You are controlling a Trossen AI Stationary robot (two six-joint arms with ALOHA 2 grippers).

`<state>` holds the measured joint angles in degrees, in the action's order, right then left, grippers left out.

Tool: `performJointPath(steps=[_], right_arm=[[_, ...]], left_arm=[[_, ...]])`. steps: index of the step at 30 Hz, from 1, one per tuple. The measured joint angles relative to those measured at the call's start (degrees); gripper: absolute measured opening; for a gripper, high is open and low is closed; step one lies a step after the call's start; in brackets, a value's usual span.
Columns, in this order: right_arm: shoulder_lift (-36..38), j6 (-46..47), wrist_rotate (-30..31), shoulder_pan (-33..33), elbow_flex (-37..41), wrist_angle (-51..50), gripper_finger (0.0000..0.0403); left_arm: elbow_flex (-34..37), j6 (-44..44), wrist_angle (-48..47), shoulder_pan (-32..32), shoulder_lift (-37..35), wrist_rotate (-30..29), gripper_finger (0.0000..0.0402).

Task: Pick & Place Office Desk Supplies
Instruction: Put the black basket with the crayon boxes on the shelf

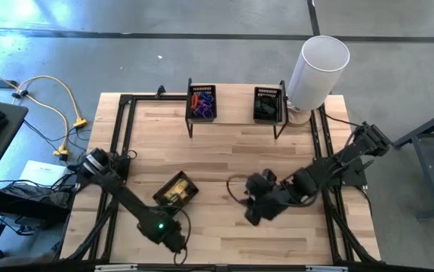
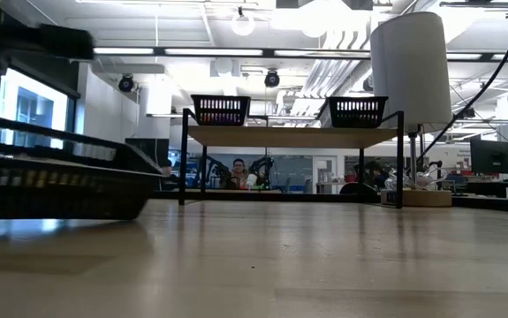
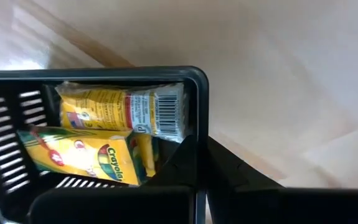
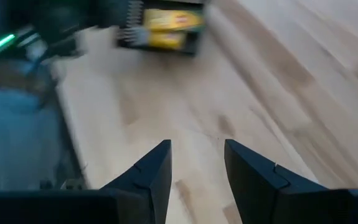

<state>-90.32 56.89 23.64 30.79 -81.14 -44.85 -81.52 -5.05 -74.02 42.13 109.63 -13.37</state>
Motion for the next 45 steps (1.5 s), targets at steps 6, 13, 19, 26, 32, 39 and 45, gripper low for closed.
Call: performJointPath(steps=[6,13,19,26,32,39,45], right_arm=[[0.00,6.67,-2.30,-5.48,0.00,-8.57,0.0136],[0.00,7.23,-9.19,-5.57,0.00,-8.95,0.0136],[0.00,2.95,-9.14,-1.39,0.00,-8.95,0.0136],[0.00,-10.96,-13.75,3.83,0.00,-6.07,0.0136],[0.08,-16.91,-18.67,5.40,-3.09,-6.49,0.0136],[0.10,-33.28,-13.96,1.63,-12.05,-11.01,0.0136],[0.17,-56.33,-9.19,-0.16,-20.21,-10.85,0.0136]], left_arm=[[0.00,-12.96,1.26,-4.75,-1.98,1.75,0.0002],[-2.35,-17.56,5.47,-12.07,-9.05,2.32,0.0002],[-7.57,-18.94,7.40,-13.88,-13.93,1.64,0.0002],[-15.51,-19.99,7.56,-11.00,-14.29,4.53,0.0001],[-23.12,-17.25,8.77,-7.35,-13.99,10.33,0.0001],[-26.84,-17.34,10.06,-5.53,-13.99,9.47,0.0001],[-26.82,-17.61,9.89,-5.67,-13.97,8.53,0.0001]])
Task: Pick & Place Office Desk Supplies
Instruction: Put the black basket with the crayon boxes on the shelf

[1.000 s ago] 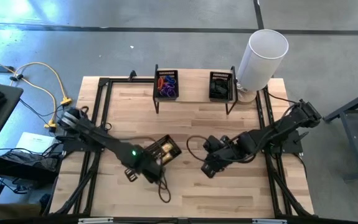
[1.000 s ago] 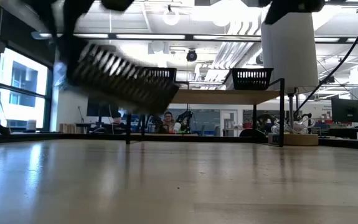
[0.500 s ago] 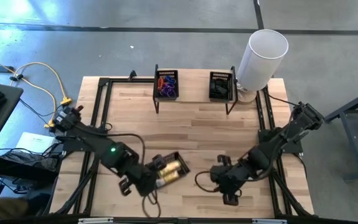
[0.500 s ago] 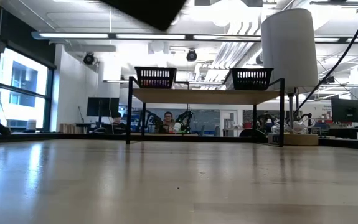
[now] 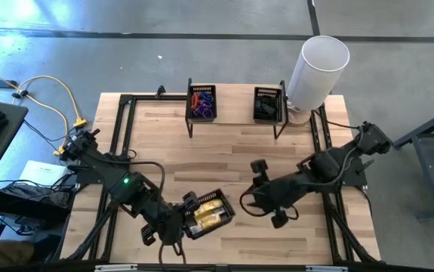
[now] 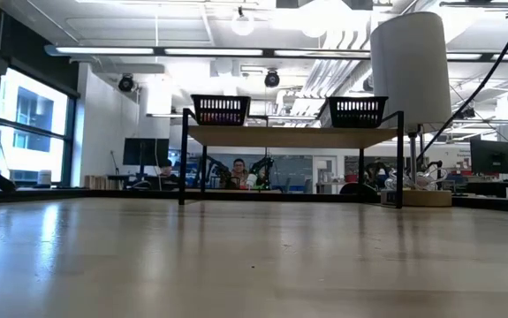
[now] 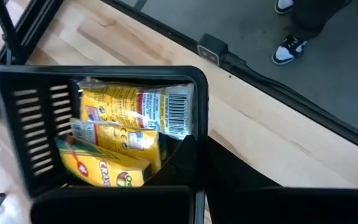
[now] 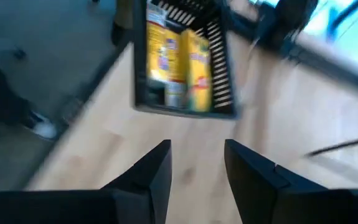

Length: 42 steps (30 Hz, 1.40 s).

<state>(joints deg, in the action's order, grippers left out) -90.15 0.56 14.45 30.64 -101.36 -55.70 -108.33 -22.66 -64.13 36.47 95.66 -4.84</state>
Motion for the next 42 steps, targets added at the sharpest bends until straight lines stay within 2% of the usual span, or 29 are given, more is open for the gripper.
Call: performJointPath(steps=[5,9,11,18,21,29,38,42], right_arm=[[-0.74,-19.45,2.10,-1.25,-0.05,-1.07,0.0136],[-3.89,-33.47,2.55,-2.37,-0.02,-1.52,0.0136],[-5.97,-40.31,4.64,-2.70,0.02,-1.53,0.0136],[-11.65,-56.89,13.01,-2.53,0.04,2.76,0.0136],[-11.71,-63.83,13.85,-1.47,0.08,6.15,0.0136],[-11.57,-68.17,9.20,-1.62,0.06,6.39,0.0136],[-12.29,-68.38,0.86,-2.46,0.06,7.42,0.0136],[-13.23,-71.07,-1.38,-3.08,0.11,7.76,0.0124]], left_arm=[[0.00,-0.03,-0.97,0.55,0.02,0.23,0.0001],[0.00,-1.62,-1.42,1.89,0.02,0.21,0.0001],[0.00,-2.47,-1.38,2.61,0.02,0.02,0.0001],[0.04,-2.74,-4.03,2.88,1.08,-0.14,0.0001],[0.07,-2.18,-5.94,2.21,1.62,0.07,0.0001],[0.09,-3.03,-6.35,1.42,1.62,0.15,0.0001],[0.09,-4.79,-6.18,0.15,1.62,0.74,0.0001],[0.09,-4.80,-6.17,-0.07,1.62,0.97,0.0001]])
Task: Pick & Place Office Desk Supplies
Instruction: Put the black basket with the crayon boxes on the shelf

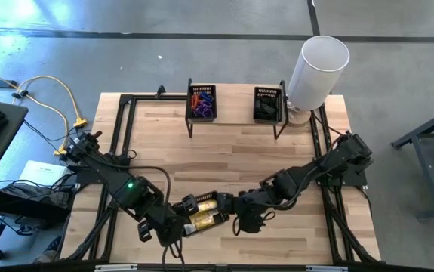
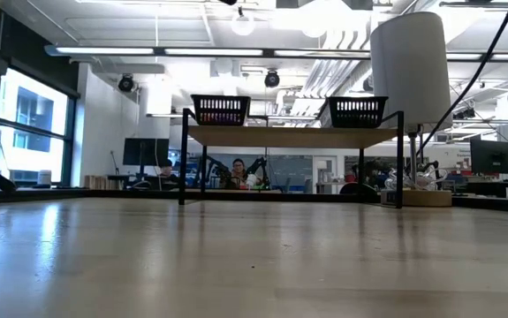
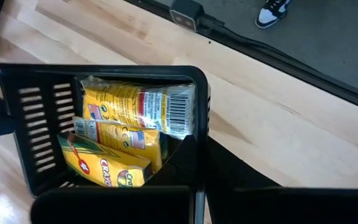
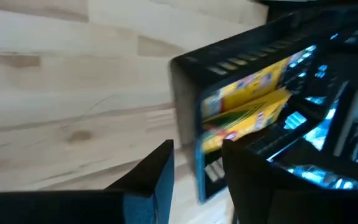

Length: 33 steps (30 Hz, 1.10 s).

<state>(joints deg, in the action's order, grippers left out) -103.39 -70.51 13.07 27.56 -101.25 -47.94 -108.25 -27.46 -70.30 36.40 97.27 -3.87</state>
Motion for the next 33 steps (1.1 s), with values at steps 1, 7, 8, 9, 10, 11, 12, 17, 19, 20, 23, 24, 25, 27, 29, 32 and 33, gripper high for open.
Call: performJointPath(steps=[1,7,8,9,10,11,12,17,19,20,23,24,25,27,29,32,33], right_arm=[[-0.06,-0.73,-0.23,-0.24,-0.01,0.38,0.0119],[-0.74,-3.03,-3.27,-1.46,-0.07,1.55,0.0099],[-0.96,-2.95,-3.76,-1.70,-0.07,1.55,0.0099],[-1.19,-2.73,-4.69,-1.73,-0.05,1.47,0.0099],[-1.30,-2.60,-5.28,-1.73,-0.01,1.41,0.0100],[-1.55,-2.83,-5.72,-1.76,-0.02,1.75,0.0101],[-1.76,-3.10,-5.87,-1.84,-0.07,2.23,0.0102],[-2.58,-3.37,-7.66,-2.39,-0.07,2.53,0.0100],[-2.92,-3.32,-7.60,-2.55,-0.07,2.55,0.0096],[-3.09,-3.31,-7.62,-2.53,-0.04,2.11,0.0094],[-3.54,-4.20,-7.72,-2.84,-0.05,2.32,0.0082],[-3.66,-4.49,-7.65,-2.85,-0.05,2.33,0.0076],[-3.76,-4.55,-7.64,-2.80,-0.05,2.27,0.0068],[-3.77,-4.84,-7.59,-2.80,-0.05,2.17,0.0048],[-3.74,-5.83,-6.83,-2.80,-0.05,1.94,0.0022],[-3.77,-6.50,-5.51,-2.78,0.01,1.75,0.0007],[-3.77,-6.43,-5.50,-2.78,0.01,1.68,0.0006]], left_arm=[[0.00,-0.02,0.02,-0.01,0.00,0.15,0.0001],[0.00,-0.73,-0.15,-0.02,0.00,0.73,0.0001],[0.00,-1.19,-0.15,-0.02,0.00,0.74,0.0001],[0.00,-1.56,-0.13,-0.02,0.00,0.74,0.0001],[0.00,-1.99,-0.13,-0.02,0.00,0.74,0.0001],[0.00,-2.41,-0.13,-0.02,0.00,0.74,0.0001],[0.00,-2.62,-0.13,-0.02,0.00,0.74,0.0001],[0.00,-4.28,-0.15,-0.49,0.00,0.55,0.0001],[0.00,-4.24,-0.26,-0.92,0.00,0.53,0.0001],[0.00,-4.24,-0.43,-1.14,0.00,0.52,0.0001],[0.00,-4.69,-1.14,-1.48,0.00,0.51,0.0001],[0.00,-4.73,-1.24,-1.52,0.00,0.48,0.0001],[0.00,-4.74,-1.25,-1.65,-0.02,0.29,0.0001],[0.00,-4.76,-1.33,-1.79,-0.02,-0.10,0.0001],[0.00,-4.76,-1.45,-1.79,-0.04,-0.27,0.0001],[0.00,-4.76,-1.49,-1.84,-0.04,-0.73,0.0001],[0.00,-4.76,-1.48,-1.84,-0.04,-0.85,0.0001]])
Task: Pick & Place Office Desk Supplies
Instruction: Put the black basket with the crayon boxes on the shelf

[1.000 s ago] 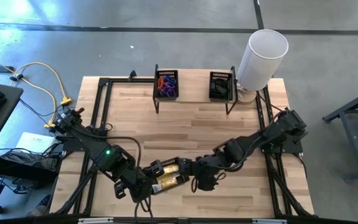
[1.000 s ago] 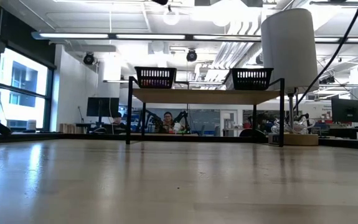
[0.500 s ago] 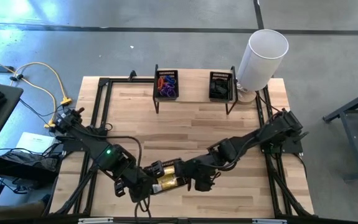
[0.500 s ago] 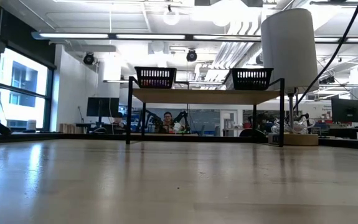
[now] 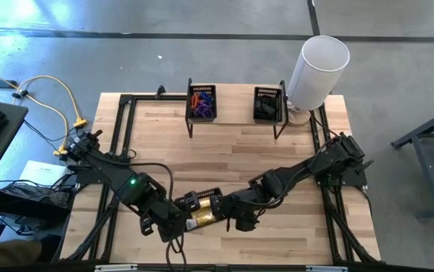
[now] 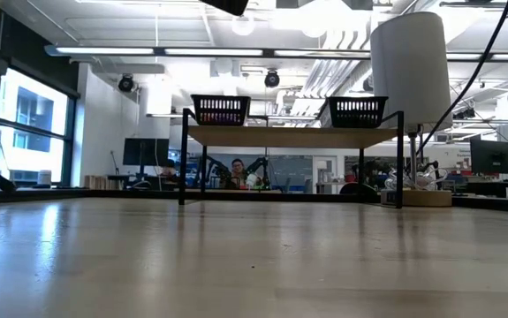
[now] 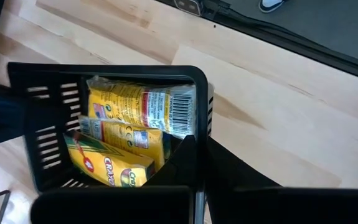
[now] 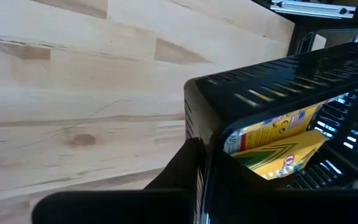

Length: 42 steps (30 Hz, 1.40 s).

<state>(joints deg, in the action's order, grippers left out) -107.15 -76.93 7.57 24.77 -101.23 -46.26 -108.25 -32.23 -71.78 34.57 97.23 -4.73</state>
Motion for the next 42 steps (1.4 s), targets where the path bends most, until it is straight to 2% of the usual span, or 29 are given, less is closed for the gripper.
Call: performJointPath(steps=[4,8,21,34,38,42], right_arm=[[0.00,0.38,0.44,-0.02,0.00,-0.66,0.0005],[0.00,0.42,1.54,-0.02,0.00,-1.06,0.0005],[0.00,0.55,2.05,-0.02,0.02,-1.03,0.0004],[0.11,3.33,3.42,-0.10,-0.09,-7.09,0.0004],[-0.54,4.66,3.12,-0.44,-0.09,-8.48,0.0004],[-2.06,8.11,2.95,-0.80,-0.09,-11.19,0.0004]], left_arm=[[0.00,0.78,0.03,-0.02,-0.02,-2.44,0.0007],[0.00,5.26,0.30,0.00,-0.04,-4.84,0.0026],[-0.02,11.54,1.65,0.66,-0.04,-6.08,0.0074],[-0.02,15.28,1.56,2.10,0.02,-6.19,0.0079],[-0.02,13.94,1.64,2.14,-0.43,-8.82,0.0080],[-0.02,12.07,1.62,2.31,-1.49,-15.11,0.0080]])
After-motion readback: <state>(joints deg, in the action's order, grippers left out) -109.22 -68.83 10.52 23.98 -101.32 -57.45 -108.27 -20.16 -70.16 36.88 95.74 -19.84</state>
